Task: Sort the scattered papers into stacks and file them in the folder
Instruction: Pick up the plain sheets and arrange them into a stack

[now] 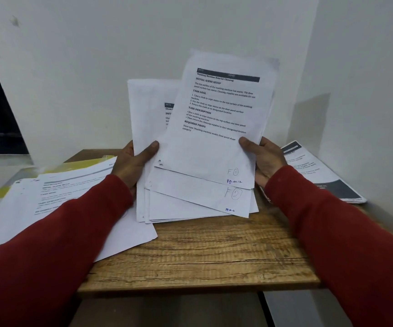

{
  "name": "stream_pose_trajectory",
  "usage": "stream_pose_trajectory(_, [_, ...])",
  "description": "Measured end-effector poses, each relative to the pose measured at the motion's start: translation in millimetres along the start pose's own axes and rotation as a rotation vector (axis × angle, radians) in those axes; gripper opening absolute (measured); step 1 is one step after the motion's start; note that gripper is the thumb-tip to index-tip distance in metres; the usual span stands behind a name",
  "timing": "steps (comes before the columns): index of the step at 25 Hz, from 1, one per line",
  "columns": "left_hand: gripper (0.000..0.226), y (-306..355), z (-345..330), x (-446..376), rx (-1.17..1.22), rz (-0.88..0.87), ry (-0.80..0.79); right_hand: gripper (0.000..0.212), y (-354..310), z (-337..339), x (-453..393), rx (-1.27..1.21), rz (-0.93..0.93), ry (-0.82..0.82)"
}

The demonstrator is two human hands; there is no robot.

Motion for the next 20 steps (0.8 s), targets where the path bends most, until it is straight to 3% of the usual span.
stream_pose_trajectory(6, [0.019,3,0,0,-0.029,-0.030,0.032,0.034,0,3,-4,0.013,0.038,0.038])
stream_pose_trajectory(9, [0.029,2,3,-3,-0.040,-0.046,0.052,0.032,0,4,-4,0.020,0.033,0.032])
stream_pose_trajectory(13, [0.025,1,3,-4,-0.076,-0.072,0.062,0.017,-14,20,-14,-0.016,0.143,0.265])
stream_pose_trajectory(16, [0.017,-1,2,-4,-0.078,-0.082,0.069,0.032,-23,36,-20,-0.126,0.173,0.354])
stream_pose_trajectory(20, [0.014,0,3,-5,-0.072,-0.084,0.063,0.036,-24,34,-19,-0.147,0.145,0.311])
Point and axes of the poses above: each hand's wrist, its own x-axis away from the middle knuckle, its own z-axis out of the back of the hand, y = z × x, the point moved 2 cm from there along -x, towards the middle knuckle, and after that the axes turned 7 degrees about z, right-handed, at the moved point
